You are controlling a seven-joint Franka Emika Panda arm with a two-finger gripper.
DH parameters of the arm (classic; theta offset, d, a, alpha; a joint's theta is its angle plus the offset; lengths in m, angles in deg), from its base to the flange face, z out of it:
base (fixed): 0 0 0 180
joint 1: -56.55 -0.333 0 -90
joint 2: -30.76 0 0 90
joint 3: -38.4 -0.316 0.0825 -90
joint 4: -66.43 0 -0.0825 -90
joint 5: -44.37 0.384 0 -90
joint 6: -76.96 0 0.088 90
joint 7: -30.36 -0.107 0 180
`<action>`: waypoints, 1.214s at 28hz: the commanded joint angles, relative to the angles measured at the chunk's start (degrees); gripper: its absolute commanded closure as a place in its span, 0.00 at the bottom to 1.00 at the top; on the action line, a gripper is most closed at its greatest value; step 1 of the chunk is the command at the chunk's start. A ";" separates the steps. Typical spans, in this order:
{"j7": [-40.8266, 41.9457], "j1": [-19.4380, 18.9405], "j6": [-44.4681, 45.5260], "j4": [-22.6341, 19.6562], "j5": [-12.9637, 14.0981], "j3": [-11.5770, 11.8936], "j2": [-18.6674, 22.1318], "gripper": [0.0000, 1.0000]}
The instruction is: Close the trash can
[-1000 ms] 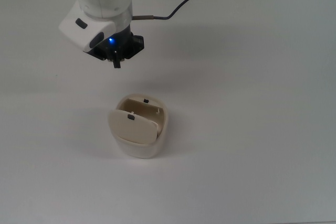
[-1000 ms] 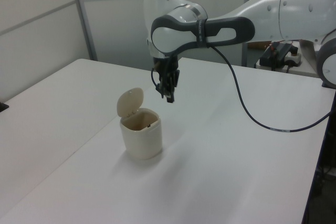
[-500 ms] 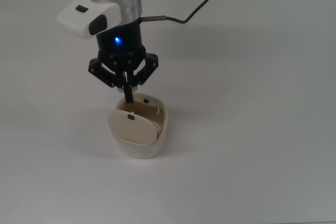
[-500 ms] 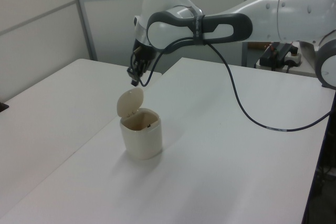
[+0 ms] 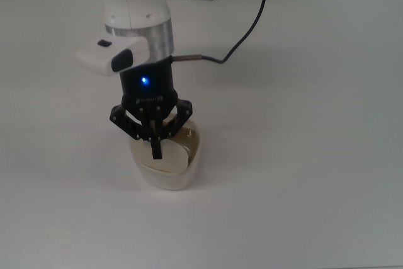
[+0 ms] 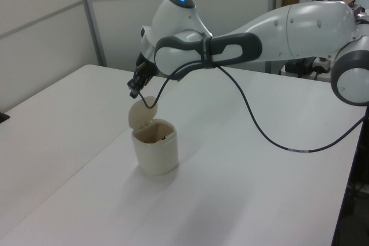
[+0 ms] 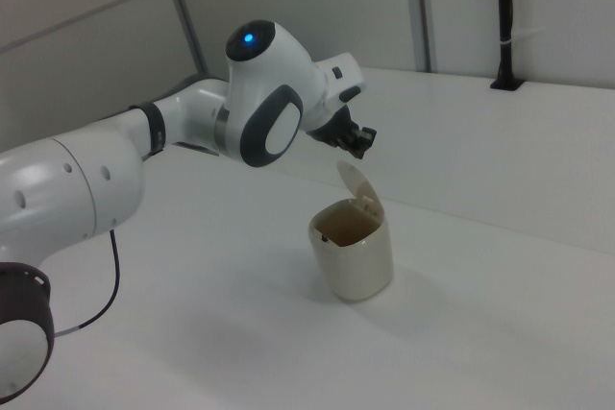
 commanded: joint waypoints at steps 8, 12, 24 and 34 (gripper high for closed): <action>0.80 0.03 5.67 -1.26 0.98 -0.03 0.99 1.00; 1.42 0.21 11.83 -1.35 0.81 0.06 1.52 1.00; 2.92 0.12 19.04 -3.37 -0.94 0.15 1.17 1.00; 3.44 -0.14 18.96 -6.09 -2.44 -0.02 -0.41 1.00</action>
